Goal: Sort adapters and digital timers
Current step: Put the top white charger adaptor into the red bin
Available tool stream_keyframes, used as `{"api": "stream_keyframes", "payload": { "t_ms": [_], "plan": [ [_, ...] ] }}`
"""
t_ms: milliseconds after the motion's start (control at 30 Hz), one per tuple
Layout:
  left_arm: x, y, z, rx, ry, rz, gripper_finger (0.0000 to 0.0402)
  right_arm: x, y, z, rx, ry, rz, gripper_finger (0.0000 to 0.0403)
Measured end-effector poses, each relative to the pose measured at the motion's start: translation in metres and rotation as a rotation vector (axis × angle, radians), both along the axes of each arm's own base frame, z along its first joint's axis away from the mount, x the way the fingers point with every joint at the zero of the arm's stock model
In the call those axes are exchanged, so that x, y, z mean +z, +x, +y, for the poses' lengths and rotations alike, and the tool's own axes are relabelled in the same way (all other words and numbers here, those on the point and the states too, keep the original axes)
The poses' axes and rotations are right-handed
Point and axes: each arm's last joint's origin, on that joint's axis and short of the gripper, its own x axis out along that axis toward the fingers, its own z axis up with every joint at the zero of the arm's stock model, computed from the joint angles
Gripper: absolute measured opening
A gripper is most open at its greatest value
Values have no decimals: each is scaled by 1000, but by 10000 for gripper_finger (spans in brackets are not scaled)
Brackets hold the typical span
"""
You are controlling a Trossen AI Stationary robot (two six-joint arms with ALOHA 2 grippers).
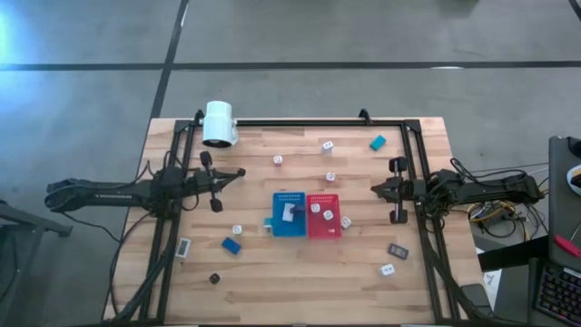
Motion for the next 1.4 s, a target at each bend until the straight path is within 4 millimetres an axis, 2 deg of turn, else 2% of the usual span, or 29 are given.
{"api": "stream_keyframes", "payload": {
  "t_ms": [433, 700, 1000, 1200, 1267, 1400],
  "plan": [
    [0, 0, 0, 0, -3, -2, 7, 0, 0, 0, -2, 24, 6, 8],
    [0, 0, 0, 0, -3, -1, 7, -6, 4, -9, -308, 159, 52, 8],
    [0, 0, 0, 1, -10, -2, 7, -9, 8, -9, -315, 139, 80, 8],
    [0, 0, 0, 1, -16, -4, 7, -11, 10, -9, -303, 204, 95, 8],
    [1, 0, 0, 0, -3, -3, 7, -8, 11, -10, -313, 224, 121, 8],
    [4, 0, 0, 0, 2, -15, 7, 14, 15, -19, -414, 253, 203, 8]
  ]
}}
